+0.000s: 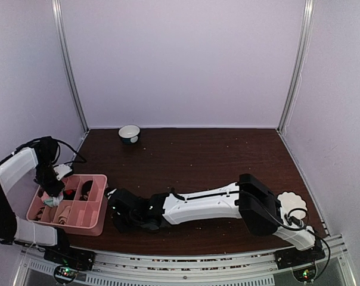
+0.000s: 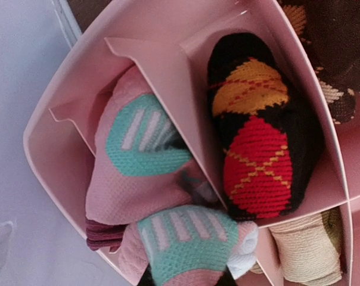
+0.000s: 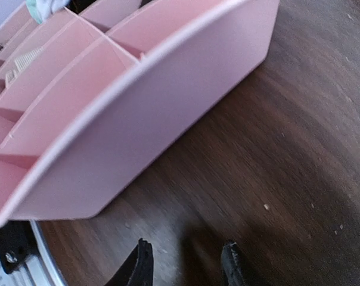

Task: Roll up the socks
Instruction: Move the storage box to the center of the board.

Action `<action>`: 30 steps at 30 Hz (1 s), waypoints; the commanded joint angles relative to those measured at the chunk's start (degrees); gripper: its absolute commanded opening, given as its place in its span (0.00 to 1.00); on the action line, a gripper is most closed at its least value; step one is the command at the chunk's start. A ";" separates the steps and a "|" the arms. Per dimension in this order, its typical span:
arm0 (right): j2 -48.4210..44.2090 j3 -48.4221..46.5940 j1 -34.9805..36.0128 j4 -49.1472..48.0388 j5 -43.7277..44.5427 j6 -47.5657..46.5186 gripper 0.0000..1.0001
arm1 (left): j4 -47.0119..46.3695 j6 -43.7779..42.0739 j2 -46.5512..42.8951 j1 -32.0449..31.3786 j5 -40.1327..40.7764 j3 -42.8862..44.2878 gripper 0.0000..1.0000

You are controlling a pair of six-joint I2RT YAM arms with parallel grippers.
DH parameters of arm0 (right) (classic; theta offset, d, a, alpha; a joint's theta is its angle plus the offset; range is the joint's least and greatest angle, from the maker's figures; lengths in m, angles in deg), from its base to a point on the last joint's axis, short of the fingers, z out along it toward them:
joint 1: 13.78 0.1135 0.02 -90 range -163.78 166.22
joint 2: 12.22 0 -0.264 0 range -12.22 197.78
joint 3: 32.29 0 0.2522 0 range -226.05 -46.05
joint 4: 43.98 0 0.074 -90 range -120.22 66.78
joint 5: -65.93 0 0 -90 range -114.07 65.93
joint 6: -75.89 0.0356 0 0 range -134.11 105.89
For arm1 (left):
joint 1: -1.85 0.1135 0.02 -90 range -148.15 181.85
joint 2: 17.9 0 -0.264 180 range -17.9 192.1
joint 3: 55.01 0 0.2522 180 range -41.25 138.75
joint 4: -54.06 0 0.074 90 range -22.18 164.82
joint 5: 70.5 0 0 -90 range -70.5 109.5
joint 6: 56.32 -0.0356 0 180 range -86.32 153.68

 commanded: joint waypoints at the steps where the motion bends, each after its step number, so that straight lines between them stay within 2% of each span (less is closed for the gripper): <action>1: -10.04 10.68 -1.84 -7.28 2.76 3.29 0.39 | -0.12 5.24 4.17 -6.39 -19.80 -0.59 0.00; 5: -16.92 22.07 -3.30 -11.88 5.26 4.85 0.39 | -0.40 6.10 6.65 -13.22 -19.45 0.05 0.00; 10: -25.90 36.81 -5.62 -17.92 8.10 6.94 0.38 | -1.92 7.71 12.98 -17.59 -20.44 5.75 0.00; 15: -31.33 43.48 -6.56 -19.13 10.64 7.89 0.38 | -1.68 11.32 22.21 -24.81 -22.06 14.92 0.00; 18: -33.35 46.27 -6.89 -19.21 11.83 8.59 0.37 | -1.32 12.82 24.53 -29.84 -22.48 19.73 0.00; 21: -35.61 49.16 -7.36 -19.87 12.60 9.28 0.37 | 2.72 14.17 26.96 -31.74 -25.78 25.95 0.00; 23: -36.77 50.57 -7.56 -20.20 12.92 9.43 0.37 | 6.50 14.66 26.97 -31.76 -26.60 28.83 0.00; 30: -39.41 52.83 -8.02 -20.62 13.55 9.97 0.37 | 11.64 18.87 17.09 -31.72 -30.95 32.52 0.00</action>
